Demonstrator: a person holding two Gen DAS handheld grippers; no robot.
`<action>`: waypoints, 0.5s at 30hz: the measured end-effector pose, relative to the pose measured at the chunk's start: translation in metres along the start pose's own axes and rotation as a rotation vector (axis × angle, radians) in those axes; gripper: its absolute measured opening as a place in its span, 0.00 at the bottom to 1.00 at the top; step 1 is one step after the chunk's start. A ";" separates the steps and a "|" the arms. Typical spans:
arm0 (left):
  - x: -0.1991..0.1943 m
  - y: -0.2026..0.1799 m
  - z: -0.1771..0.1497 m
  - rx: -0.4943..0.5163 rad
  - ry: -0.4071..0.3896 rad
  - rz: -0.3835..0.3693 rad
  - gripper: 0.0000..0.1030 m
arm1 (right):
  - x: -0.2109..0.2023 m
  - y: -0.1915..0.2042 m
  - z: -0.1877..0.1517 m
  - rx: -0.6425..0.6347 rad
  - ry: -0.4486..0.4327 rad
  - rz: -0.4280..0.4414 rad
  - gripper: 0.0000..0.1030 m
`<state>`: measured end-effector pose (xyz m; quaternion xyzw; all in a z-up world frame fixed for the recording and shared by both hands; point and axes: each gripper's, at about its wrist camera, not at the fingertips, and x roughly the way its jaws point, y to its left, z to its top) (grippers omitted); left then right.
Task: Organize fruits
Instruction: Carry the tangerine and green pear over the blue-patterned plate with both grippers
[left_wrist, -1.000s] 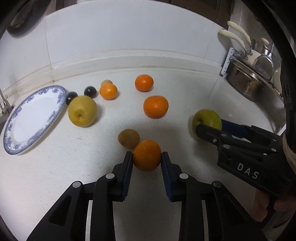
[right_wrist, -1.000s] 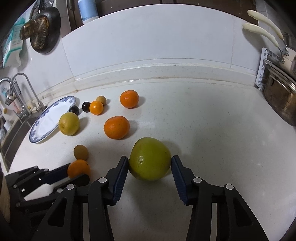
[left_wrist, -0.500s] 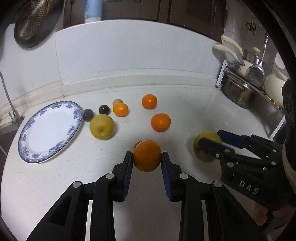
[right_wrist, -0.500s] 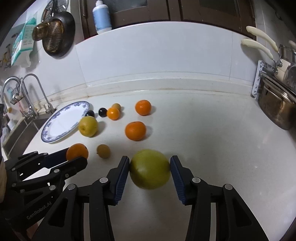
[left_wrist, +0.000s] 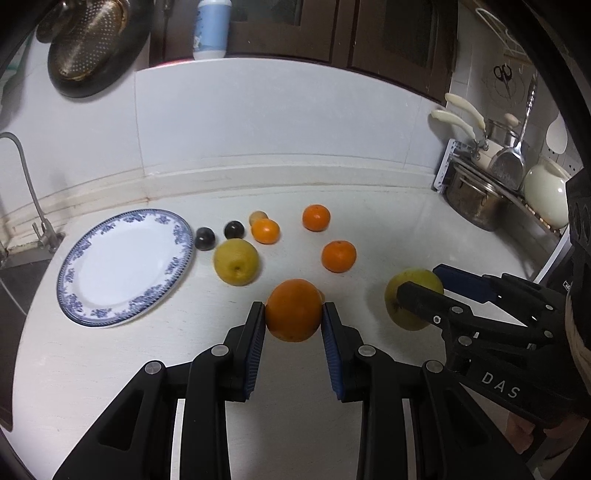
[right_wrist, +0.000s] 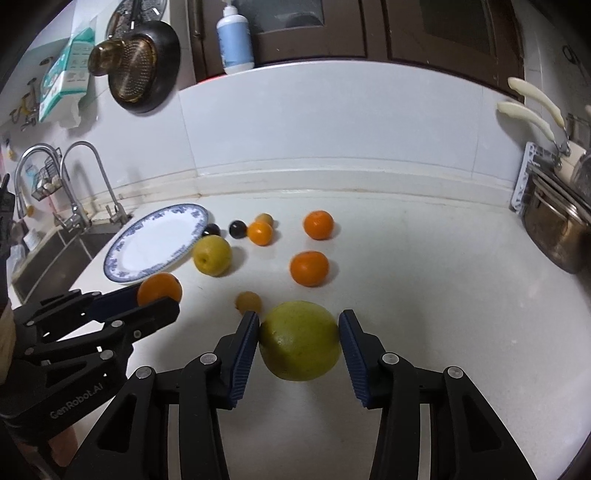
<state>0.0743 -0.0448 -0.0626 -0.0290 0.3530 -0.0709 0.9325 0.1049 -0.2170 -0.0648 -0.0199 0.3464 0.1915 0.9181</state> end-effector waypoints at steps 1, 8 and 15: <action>-0.002 0.003 0.001 0.000 -0.003 0.002 0.29 | -0.001 0.003 0.002 -0.003 -0.004 0.002 0.44; -0.017 0.029 0.004 -0.018 -0.022 0.029 0.29 | -0.003 0.034 0.013 -0.043 -0.028 0.022 0.44; -0.027 0.061 0.005 -0.051 -0.027 0.052 0.29 | 0.003 0.062 0.027 -0.075 -0.039 0.055 0.44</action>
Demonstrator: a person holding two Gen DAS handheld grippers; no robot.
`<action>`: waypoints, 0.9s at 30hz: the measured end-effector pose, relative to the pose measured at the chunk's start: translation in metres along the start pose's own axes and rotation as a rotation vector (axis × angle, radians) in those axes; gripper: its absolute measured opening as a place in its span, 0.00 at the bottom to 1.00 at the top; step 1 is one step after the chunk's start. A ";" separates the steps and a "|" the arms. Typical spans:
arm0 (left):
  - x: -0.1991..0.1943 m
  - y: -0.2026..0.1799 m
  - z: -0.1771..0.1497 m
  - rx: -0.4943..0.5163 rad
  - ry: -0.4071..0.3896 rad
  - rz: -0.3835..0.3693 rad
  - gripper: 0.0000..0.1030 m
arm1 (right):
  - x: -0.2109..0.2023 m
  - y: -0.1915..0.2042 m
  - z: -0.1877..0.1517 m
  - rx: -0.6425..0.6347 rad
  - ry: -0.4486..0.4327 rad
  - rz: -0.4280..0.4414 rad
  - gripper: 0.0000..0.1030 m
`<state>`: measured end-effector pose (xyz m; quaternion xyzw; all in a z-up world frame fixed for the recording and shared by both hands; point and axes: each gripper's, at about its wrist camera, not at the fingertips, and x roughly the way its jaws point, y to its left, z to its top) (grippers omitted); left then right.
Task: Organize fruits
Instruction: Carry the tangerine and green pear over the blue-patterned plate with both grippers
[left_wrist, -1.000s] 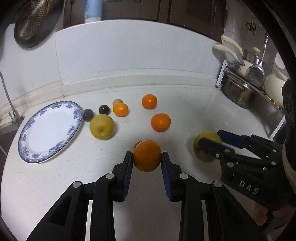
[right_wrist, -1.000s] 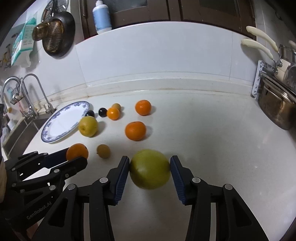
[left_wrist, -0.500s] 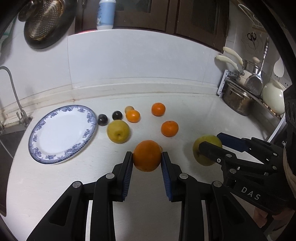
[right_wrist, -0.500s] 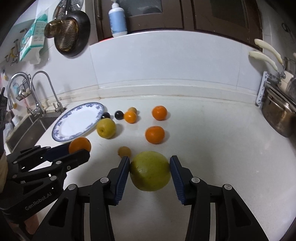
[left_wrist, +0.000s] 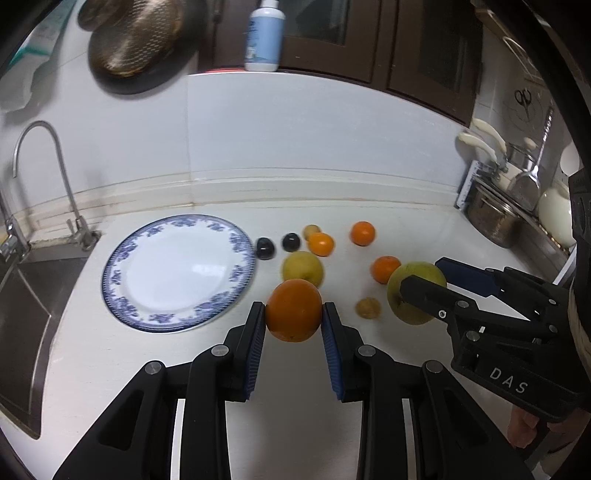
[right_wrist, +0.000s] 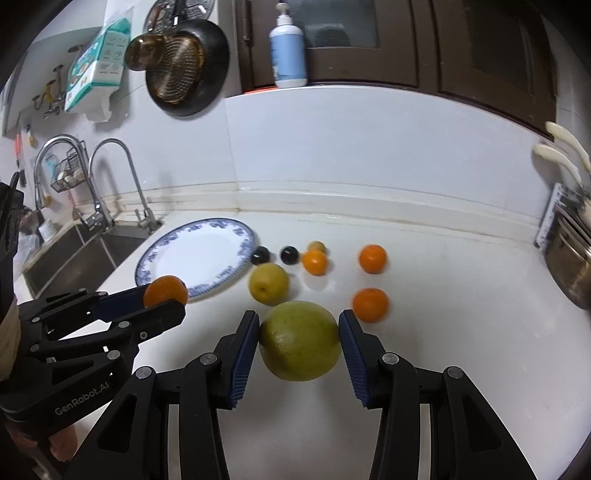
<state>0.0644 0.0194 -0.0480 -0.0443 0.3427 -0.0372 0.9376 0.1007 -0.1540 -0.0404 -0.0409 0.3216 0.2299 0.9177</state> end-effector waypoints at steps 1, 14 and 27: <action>-0.001 0.005 0.000 -0.003 -0.002 0.007 0.29 | 0.001 0.004 0.002 -0.004 -0.002 0.006 0.44; 0.000 0.064 0.004 0.003 -0.002 0.081 0.29 | 0.034 0.057 0.029 -0.054 -0.001 0.087 0.44; 0.041 0.115 0.015 0.042 0.071 0.123 0.29 | 0.098 0.096 0.057 -0.092 0.073 0.126 0.44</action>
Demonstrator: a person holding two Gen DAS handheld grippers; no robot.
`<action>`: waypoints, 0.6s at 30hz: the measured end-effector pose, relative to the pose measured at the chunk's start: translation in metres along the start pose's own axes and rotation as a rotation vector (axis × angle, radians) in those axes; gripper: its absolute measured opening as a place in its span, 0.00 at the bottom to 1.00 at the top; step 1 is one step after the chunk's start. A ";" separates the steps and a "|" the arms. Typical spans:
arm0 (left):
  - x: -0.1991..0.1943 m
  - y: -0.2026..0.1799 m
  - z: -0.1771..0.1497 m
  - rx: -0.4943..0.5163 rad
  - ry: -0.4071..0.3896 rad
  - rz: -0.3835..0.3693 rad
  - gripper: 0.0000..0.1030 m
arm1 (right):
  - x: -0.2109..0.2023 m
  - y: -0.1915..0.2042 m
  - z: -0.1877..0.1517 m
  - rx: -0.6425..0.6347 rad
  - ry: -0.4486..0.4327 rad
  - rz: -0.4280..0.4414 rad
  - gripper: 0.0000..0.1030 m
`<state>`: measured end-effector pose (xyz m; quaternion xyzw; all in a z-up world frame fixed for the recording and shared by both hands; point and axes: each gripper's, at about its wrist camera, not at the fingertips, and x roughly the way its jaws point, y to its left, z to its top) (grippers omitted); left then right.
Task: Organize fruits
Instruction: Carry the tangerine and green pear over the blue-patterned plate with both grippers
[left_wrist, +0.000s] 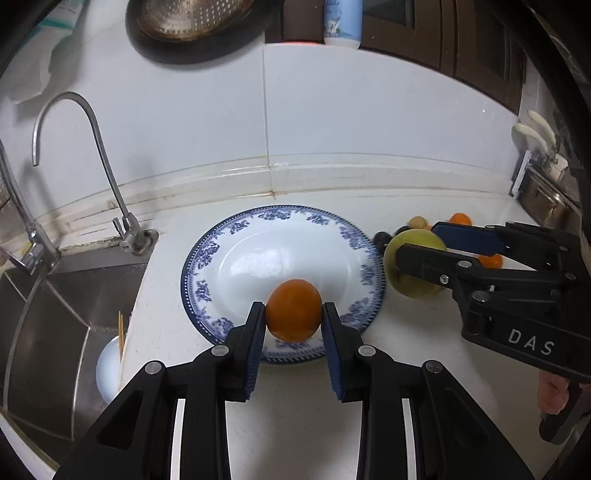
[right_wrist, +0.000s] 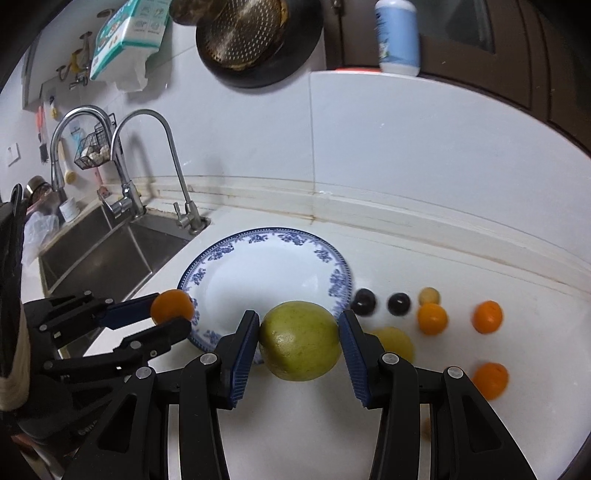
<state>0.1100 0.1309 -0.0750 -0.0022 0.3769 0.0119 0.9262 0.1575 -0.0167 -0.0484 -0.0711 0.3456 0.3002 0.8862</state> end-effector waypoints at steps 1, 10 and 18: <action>0.003 0.003 0.001 0.000 0.004 -0.003 0.29 | 0.005 0.001 0.002 0.005 0.009 0.002 0.44; 0.040 0.026 0.011 -0.022 0.067 -0.035 0.29 | 0.061 0.002 0.010 0.038 0.109 0.008 0.44; 0.063 0.030 0.009 -0.033 0.127 -0.063 0.29 | 0.082 0.002 0.014 0.051 0.145 0.009 0.44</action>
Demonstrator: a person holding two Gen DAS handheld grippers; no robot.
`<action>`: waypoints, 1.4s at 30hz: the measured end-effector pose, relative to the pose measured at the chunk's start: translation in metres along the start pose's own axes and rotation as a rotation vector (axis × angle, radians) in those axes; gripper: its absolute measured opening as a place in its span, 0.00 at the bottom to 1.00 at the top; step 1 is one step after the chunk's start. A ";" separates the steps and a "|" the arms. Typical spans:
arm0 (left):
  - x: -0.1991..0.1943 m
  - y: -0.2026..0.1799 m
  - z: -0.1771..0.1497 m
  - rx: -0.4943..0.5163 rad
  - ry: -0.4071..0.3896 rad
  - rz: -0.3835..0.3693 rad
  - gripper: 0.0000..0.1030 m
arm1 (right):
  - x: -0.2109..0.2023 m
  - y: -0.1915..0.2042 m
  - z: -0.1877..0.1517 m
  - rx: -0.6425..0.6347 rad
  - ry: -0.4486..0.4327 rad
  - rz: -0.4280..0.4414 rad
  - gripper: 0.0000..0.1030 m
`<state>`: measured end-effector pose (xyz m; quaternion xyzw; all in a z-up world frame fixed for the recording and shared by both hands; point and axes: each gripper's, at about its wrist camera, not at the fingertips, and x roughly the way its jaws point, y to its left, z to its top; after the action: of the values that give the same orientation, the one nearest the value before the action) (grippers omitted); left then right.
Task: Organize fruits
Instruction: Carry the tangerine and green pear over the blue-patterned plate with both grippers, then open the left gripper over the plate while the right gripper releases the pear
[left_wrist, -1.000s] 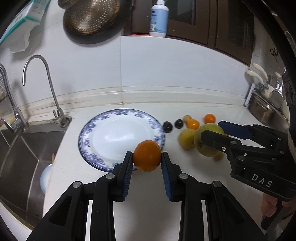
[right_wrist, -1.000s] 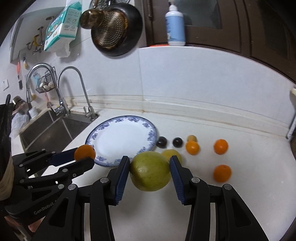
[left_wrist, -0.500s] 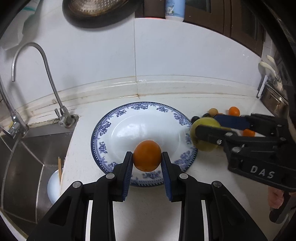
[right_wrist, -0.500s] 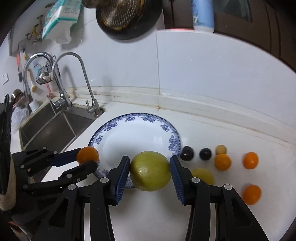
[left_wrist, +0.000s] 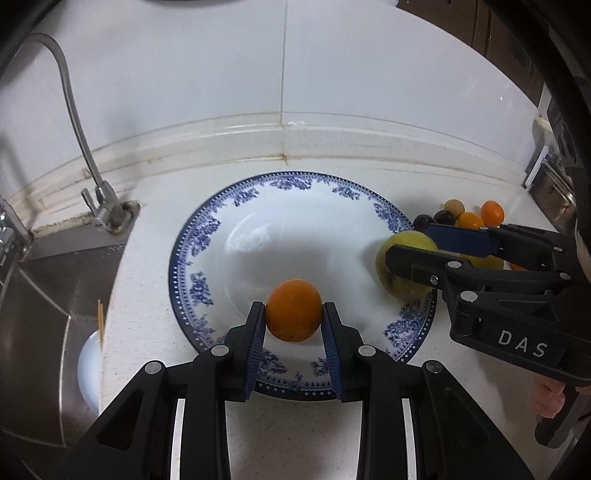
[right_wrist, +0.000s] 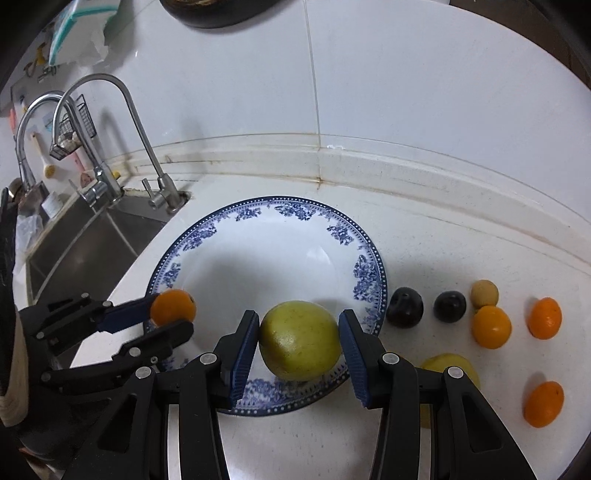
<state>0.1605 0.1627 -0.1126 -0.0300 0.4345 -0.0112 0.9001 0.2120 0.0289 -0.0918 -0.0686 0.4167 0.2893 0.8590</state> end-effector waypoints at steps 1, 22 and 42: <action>0.001 0.000 0.000 -0.001 0.003 -0.003 0.29 | 0.000 0.000 0.000 -0.001 0.002 0.000 0.44; -0.048 0.004 0.004 -0.074 -0.094 0.081 0.51 | -0.007 -0.004 0.000 0.023 -0.027 0.036 0.45; -0.133 -0.076 -0.011 -0.028 -0.288 0.020 0.66 | -0.158 -0.027 -0.050 -0.005 -0.296 -0.104 0.57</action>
<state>0.0693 0.0923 -0.0103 -0.0393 0.3014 0.0083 0.9526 0.1166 -0.0805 -0.0079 -0.0489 0.2807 0.2523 0.9248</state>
